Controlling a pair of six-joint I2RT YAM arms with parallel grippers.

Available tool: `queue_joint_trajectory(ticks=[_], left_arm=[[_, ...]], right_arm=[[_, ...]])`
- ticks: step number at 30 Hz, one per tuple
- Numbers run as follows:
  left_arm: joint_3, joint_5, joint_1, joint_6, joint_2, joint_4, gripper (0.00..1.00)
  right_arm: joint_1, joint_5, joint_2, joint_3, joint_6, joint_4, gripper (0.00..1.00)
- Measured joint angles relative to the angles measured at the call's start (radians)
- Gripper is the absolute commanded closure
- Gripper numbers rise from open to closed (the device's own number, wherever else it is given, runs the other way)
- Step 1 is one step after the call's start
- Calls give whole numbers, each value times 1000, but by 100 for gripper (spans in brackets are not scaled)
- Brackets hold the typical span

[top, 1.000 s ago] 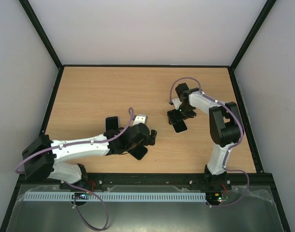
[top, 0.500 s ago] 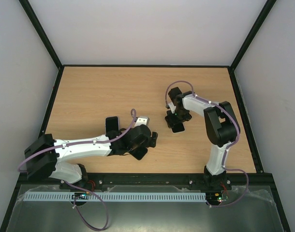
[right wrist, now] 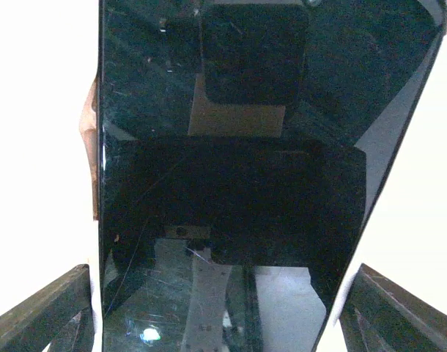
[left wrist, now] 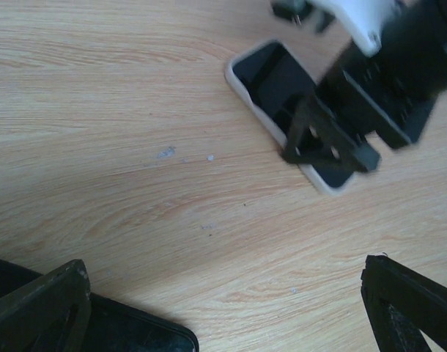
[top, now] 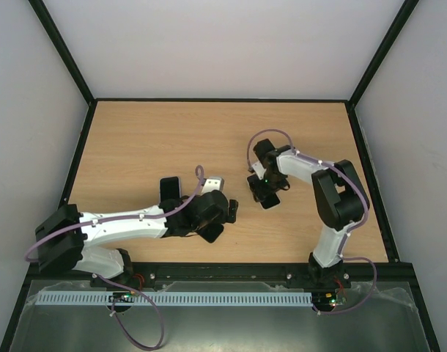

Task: Take the phone out of the phone case
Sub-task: Pick up the phone at the center of the board.

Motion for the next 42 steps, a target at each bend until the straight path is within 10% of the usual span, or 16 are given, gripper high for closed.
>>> queue_joint_trajectory(ticks=[14, 20, 26, 42], left_arm=[[-158, -72, 70, -177, -262, -29, 3], [-187, -72, 78, -212, -317, -32, 3], [-189, -68, 78, -232, -326, -33, 4], [-189, -40, 78, -257, -302, -22, 0]], right_arm=[[273, 6, -275, -277, -237, -27, 37], [273, 31, -240, -286, -253, -28, 0], [273, 47, -225, -282, -218, -29, 1], [271, 48, -182, -233, -192, -58, 50]])
